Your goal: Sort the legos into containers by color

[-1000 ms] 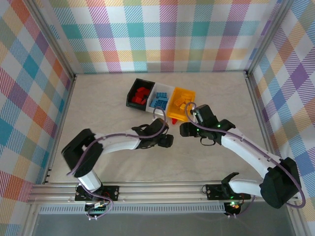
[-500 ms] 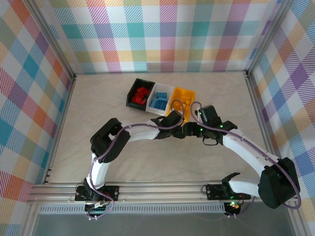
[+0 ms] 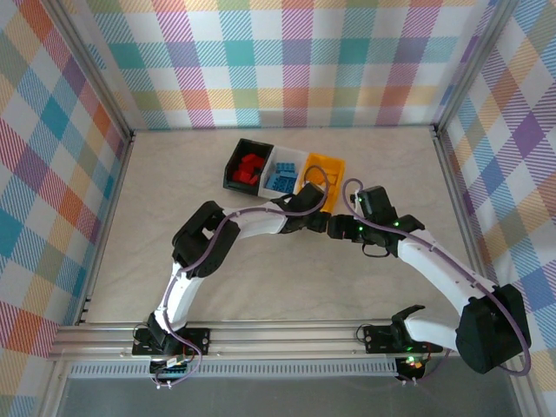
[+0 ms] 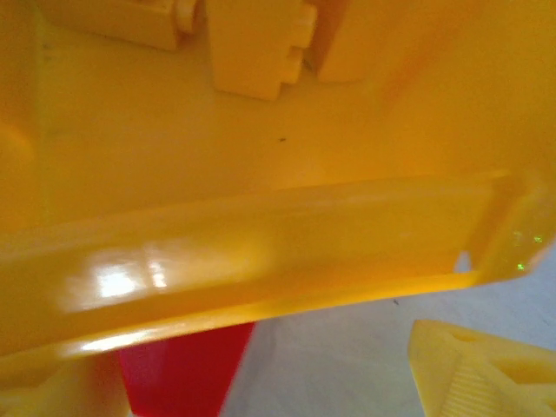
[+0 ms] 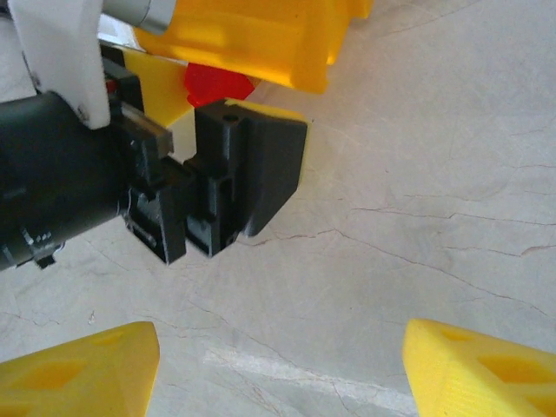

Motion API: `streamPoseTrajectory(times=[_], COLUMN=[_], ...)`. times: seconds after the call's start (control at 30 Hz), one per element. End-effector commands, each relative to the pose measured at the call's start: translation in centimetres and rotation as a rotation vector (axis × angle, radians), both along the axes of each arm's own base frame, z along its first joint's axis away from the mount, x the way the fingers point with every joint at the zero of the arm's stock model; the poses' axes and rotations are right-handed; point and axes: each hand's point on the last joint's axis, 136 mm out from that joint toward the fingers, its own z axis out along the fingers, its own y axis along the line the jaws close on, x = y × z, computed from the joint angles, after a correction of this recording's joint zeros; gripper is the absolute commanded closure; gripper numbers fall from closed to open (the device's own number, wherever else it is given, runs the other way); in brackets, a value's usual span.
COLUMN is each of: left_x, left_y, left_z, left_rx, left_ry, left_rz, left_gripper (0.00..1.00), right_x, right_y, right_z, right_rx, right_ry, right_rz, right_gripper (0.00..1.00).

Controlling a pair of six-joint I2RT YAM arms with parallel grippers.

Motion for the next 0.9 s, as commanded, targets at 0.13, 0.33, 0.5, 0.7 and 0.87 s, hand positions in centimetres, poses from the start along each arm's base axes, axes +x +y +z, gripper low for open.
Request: streamPoseTrajectory(times=[0.13,0.33,0.5,0.7,0.87], left_x=[1.9,2.2,2.3,2.1,1.5], left_y=[1.7,1.5,1.7,2.0,2.7], left_z=[-1.6,-2.0,-1.9,-1.6,-1.2], left_rx=[0.097,0.114,0.12,0.122,0.118], left_ry=[-0.005,-0.012,-0.016,-0.017,-0.013], left_rz=[0.002,-0.014,-0.008,-0.003,0.017], left_gripper=[0.21,0.31,0.47,0.59,0.66], right_x=[-0.1,-0.1,-0.2,-0.2,-0.3], right_y=[0.2,0.2,0.3,0.3,0.2], right_z=[0.1,0.1,-0.1,-0.1,-0.4], right_rx=[0.028,0.027,0.031,0.031,0.026], right_ry=[0.003,0.002,0.007,0.003,0.003], right_rz=[0.006,0.008,0.011,0.014,0.011], right_gripper=[0.26,0.26,0.26,0.26,0.27])
